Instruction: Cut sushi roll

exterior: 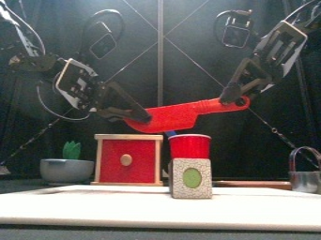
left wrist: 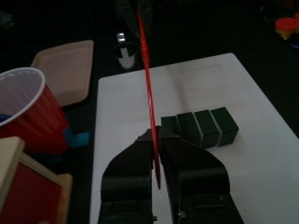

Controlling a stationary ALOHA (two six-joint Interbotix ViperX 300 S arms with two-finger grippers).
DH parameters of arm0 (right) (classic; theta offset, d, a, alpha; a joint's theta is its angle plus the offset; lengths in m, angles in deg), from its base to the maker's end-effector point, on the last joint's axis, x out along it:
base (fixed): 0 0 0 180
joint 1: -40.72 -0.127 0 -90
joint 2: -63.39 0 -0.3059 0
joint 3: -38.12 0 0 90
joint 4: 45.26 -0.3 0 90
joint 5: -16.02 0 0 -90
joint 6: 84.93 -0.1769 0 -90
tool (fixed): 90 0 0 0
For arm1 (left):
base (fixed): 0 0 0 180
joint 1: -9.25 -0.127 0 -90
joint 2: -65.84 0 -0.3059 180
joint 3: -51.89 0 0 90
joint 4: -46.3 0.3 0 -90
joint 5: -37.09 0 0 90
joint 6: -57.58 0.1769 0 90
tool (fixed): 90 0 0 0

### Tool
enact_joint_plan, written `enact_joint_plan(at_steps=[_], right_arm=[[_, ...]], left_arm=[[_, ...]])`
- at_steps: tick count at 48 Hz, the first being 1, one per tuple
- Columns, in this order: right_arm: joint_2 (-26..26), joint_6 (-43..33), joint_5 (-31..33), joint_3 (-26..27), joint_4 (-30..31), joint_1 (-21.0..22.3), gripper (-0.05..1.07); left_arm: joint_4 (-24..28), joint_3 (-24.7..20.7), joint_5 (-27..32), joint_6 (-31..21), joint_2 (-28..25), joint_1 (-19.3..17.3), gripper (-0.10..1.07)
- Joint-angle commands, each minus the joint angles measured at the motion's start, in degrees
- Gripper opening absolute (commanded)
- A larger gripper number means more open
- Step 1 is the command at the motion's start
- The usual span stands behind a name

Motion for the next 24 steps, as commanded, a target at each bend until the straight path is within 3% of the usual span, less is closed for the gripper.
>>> enact_joint_plan(at_steps=[1,24], right_arm=[[0.62,0.09,-0.18,0.53,-1.05,-1.41,0.39],[-3.43,0.09,-1.32,-1.76,-4.13,-3.78,0.39]], left_arm=[[-0.18,-1.67,0.79,0.18,-0.26,0.26,0.30],[-0.70,-5.01,5.45,0.18,-5.27,1.76,0.29]])
